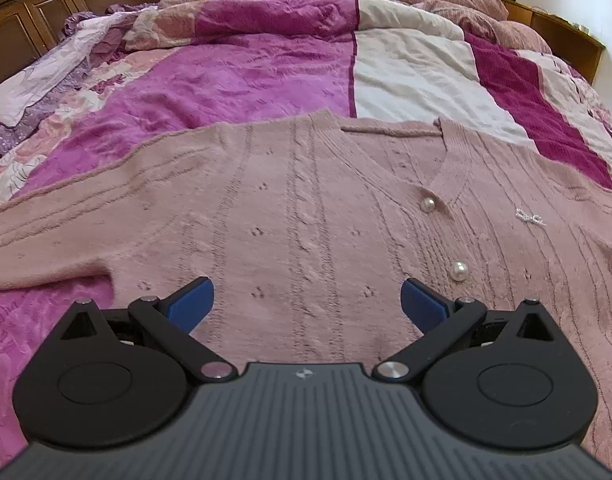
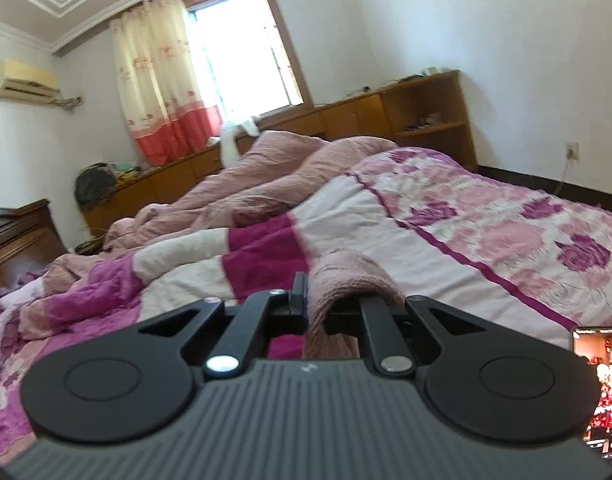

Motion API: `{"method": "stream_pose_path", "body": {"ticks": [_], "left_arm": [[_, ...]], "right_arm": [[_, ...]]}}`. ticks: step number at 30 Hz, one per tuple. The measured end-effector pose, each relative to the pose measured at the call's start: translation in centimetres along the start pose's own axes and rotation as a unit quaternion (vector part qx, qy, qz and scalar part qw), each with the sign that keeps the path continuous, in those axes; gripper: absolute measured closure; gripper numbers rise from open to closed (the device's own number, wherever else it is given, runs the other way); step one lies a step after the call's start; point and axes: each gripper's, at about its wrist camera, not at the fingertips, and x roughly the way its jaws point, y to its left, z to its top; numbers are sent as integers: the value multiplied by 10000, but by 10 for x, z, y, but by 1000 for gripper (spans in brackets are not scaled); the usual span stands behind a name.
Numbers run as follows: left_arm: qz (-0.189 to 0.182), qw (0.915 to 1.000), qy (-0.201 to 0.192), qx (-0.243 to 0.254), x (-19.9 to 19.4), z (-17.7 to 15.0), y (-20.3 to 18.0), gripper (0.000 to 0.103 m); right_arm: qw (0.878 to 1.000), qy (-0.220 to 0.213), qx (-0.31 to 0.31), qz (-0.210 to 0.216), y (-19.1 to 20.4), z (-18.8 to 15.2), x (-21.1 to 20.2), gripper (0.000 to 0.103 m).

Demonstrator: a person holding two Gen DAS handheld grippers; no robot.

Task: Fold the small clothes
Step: 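Carry the sleeve across the cardigan body with the right gripper and release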

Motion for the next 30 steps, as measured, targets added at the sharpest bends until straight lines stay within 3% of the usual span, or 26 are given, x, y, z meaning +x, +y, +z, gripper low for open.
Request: {"method": "stream_pose_path", "body": {"ticks": [9,18,25,30], "left_arm": [[255,9994,-173,123,-20,0,20,0],[410,9987,-280,-87,-40,0,52,0],[523,9975,-369,-305,-50,-1,77,0],[596,9965,-365,-456,-51,-5,94,0]], "right_arm": [[9979,75,-482,424,81,-11,-6,94],[9922,304,-588,1054,164,-34,-2,94],[9855,543,-616,1486,220,-65,-3,93],[9778,832,-821,1740,258,-105,3,93]]}}
